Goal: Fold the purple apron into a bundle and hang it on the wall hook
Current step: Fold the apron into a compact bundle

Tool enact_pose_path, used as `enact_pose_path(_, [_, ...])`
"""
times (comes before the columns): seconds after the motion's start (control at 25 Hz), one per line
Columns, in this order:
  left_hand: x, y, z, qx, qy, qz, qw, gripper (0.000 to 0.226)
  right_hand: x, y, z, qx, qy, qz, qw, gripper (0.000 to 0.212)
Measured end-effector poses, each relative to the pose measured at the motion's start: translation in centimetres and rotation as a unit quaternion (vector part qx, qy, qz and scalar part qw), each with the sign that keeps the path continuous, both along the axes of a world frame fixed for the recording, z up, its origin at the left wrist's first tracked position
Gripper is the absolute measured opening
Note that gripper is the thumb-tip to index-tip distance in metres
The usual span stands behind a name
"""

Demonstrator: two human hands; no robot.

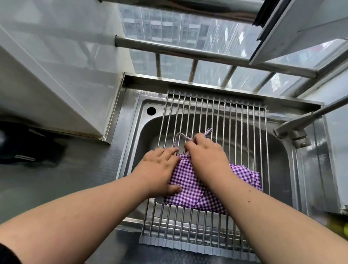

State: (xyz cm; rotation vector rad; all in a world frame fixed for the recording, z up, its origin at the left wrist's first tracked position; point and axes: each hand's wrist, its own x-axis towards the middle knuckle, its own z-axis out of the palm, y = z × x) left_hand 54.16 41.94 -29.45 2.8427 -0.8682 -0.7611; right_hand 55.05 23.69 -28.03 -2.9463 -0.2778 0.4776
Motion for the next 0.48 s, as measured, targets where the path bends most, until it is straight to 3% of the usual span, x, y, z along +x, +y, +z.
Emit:
enact_pose_path(0.12, [0.1,0.2,-0.2,0.007,-0.003,-0.022,1.000,0.088,1.3,-0.7,0.3,-0.058,-0.011,0.056,0.997,0.022])
enact_pose_path(0.32, [0.7,0.5,-0.2,-0.003,0.010,-0.028,1.000,0.083,1.7,-0.9,1.4,-0.050,0.004,0.095,0.994,0.008])
enact_pose_path(0.48, [1.0,0.5,0.0,-0.005,0.007,-0.043,0.999,0.089,1.4,-1.3,1.4,-0.073,0.068,0.081,0.992,0.029])
